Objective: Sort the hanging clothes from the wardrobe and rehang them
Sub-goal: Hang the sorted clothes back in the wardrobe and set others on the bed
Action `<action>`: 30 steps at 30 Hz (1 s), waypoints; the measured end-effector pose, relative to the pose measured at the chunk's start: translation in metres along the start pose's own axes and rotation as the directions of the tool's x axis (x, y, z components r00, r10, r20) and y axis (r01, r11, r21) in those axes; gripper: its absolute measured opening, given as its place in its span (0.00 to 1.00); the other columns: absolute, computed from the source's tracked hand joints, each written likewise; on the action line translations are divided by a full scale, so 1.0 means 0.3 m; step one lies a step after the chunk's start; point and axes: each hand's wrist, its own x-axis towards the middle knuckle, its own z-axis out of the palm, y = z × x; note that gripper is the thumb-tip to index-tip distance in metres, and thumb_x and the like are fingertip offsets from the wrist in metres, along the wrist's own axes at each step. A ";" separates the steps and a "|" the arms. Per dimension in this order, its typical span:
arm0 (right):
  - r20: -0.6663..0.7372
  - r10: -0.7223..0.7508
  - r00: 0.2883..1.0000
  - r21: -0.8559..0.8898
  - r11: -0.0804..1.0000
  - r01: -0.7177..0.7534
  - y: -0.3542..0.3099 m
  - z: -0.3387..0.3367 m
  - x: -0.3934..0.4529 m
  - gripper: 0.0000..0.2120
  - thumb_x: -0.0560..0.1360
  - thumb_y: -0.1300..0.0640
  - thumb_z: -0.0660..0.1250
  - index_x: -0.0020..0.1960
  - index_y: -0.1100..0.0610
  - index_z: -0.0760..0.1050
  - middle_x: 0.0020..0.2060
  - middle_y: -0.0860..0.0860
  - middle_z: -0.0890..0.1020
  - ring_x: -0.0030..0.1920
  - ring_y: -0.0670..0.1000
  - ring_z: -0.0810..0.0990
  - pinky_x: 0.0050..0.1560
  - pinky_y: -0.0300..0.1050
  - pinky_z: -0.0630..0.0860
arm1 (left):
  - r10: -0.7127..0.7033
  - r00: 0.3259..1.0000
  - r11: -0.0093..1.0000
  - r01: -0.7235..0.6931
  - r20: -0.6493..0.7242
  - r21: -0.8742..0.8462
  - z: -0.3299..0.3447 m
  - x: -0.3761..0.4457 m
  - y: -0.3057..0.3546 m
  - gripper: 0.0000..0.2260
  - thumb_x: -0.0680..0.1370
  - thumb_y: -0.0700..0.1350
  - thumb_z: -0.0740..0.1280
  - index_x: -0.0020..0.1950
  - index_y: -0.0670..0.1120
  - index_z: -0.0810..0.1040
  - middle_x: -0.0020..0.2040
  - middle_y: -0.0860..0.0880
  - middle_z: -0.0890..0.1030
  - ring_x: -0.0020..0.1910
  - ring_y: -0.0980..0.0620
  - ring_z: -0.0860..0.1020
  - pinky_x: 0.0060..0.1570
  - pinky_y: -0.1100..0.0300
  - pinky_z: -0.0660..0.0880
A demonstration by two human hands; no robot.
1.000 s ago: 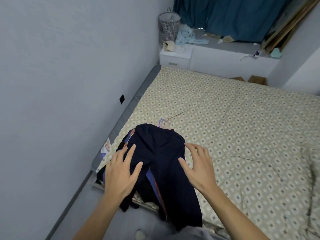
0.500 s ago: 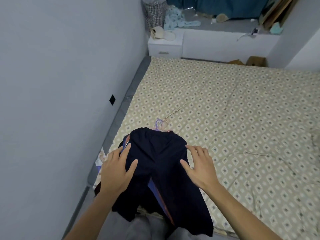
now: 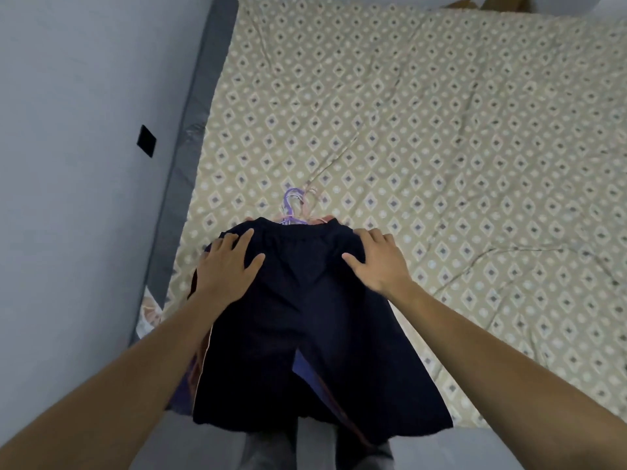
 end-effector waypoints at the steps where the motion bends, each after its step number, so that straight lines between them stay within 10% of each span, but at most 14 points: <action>1: 0.016 0.024 1.000 0.008 1.000 -0.024 0.010 0.032 0.053 0.31 0.81 0.37 0.62 0.79 0.51 0.63 0.72 0.54 0.72 0.70 0.62 0.69 0.66 0.58 0.73 | -0.006 1.000 1.000 0.005 0.020 0.007 0.033 0.050 -0.020 0.31 0.84 0.65 0.52 0.84 0.53 0.57 0.78 0.44 0.67 0.75 0.40 0.66 0.69 0.41 0.69; 22: 0.196 0.152 0.969 0.393 0.893 -0.220 0.064 0.196 0.293 0.22 0.82 0.48 0.67 0.72 0.54 0.69 0.64 0.52 0.80 0.63 0.57 0.79 0.62 0.51 0.76 | -0.079 0.978 0.971 0.119 0.194 -0.207 0.252 0.260 -0.161 0.30 0.83 0.66 0.56 0.84 0.58 0.56 0.82 0.44 0.58 0.80 0.39 0.57 0.75 0.37 0.63; 30: 0.047 0.083 0.995 0.665 0.741 -0.093 0.058 0.002 0.016 0.13 0.76 0.40 0.72 0.46 0.47 0.74 0.40 0.41 0.82 0.42 0.45 0.80 0.50 0.48 0.77 | -0.005 0.999 0.942 0.018 0.042 -0.334 0.063 0.176 -0.071 0.30 0.83 0.67 0.54 0.83 0.58 0.59 0.78 0.50 0.66 0.77 0.44 0.65 0.71 0.41 0.69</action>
